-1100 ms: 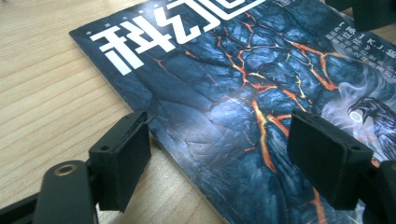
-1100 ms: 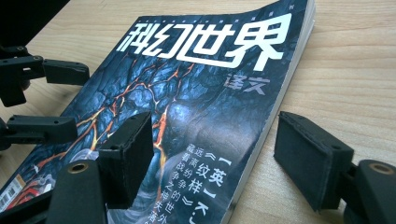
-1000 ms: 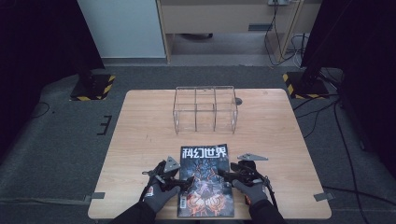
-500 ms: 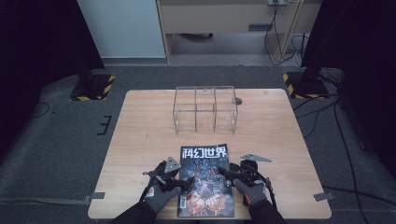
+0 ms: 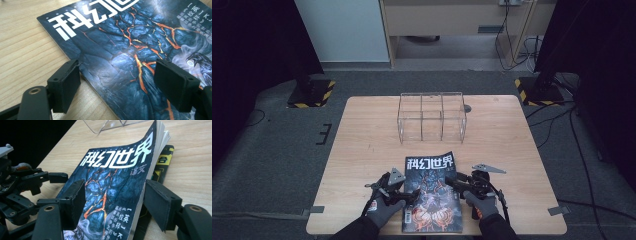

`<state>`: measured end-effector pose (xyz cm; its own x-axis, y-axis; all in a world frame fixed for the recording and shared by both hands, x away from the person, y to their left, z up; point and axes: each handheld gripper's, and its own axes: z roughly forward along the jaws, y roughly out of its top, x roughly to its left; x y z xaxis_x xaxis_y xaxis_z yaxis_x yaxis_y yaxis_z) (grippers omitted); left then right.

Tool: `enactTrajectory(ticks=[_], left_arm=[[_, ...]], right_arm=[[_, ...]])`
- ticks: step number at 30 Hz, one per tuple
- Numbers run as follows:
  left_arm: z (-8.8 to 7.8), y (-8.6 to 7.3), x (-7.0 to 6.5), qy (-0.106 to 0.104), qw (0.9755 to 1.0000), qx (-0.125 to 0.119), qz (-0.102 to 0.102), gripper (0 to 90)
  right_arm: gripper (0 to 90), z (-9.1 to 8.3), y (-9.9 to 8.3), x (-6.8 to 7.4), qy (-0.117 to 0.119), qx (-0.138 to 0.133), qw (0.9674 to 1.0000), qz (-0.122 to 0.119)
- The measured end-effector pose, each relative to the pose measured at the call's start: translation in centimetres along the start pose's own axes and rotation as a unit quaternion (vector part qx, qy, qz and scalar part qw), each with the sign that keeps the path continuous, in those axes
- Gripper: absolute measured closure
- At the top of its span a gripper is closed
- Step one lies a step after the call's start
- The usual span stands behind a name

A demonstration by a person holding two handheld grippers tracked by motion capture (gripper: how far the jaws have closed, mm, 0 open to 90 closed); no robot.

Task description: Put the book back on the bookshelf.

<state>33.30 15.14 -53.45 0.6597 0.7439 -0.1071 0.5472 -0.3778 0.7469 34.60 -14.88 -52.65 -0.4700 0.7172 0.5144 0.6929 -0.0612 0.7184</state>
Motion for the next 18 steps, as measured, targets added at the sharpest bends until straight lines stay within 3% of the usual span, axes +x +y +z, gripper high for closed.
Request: enactTrajectory(ticks=[4,9,13,18], left_arm=[[0.00,0.00,0.00,0.000,1.0000,0.000,0.000,20.5],[0.01,0.00,0.00,0.000,1.0000,0.000,0.000,20.4],[0.01,0.00,-0.01,0.000,1.0000,0.000,0.000,20.4],[0.01,0.00,-0.01,0.000,1.0000,0.000,0.000,20.4]], right_arm=[[33.8,0.06,-0.12,-0.05,-0.001,-0.002,1.0000,0.001],[35.0,-0.23,0.29,0.36,0.018,-0.009,0.9998,-0.003],[34.6,0.00,0.06,0.37,0.003,-0.001,0.9998,-0.020],[34.7,0.07,-0.03,0.50,0.007,0.004,0.9998,-0.020]])
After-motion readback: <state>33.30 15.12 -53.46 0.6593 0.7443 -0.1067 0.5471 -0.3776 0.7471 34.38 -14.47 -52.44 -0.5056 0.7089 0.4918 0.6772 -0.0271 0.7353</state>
